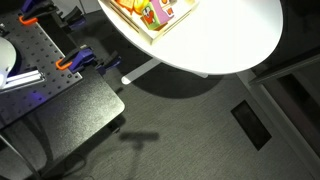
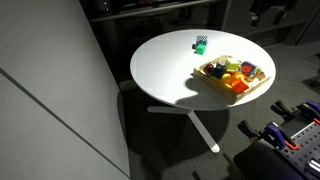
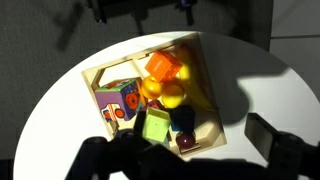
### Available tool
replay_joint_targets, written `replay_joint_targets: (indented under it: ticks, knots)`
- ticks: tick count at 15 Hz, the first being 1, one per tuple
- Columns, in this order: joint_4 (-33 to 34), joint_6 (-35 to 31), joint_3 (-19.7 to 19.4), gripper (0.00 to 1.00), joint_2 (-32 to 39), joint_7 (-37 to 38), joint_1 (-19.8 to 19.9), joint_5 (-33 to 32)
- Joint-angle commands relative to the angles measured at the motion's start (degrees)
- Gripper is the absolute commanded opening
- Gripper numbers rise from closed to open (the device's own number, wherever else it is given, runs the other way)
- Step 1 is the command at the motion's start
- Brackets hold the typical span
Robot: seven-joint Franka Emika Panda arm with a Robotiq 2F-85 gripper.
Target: Put the yellow cube on the table
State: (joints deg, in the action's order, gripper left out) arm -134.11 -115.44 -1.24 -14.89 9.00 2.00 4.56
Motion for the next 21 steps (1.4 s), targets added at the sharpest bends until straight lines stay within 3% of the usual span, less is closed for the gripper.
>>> replay_joint_targets:
  ticks: [1, 6, 15, 21]
  knots:
    - [4.6, -2.5, 0.7, 1.00, 6.8, 1.2, 0.5, -3.6]
    - [6.6, -7.3, 0.3, 1.00, 12.6, -1.6, -0.1, -7.3]
    - [5.5, -7.8, 0.1, 1.00, 13.1, -0.6, -0.3, -6.9]
    - [6.5, -12.1, -0.5, 1.00, 19.9, 3.1, -0.3, -10.4]
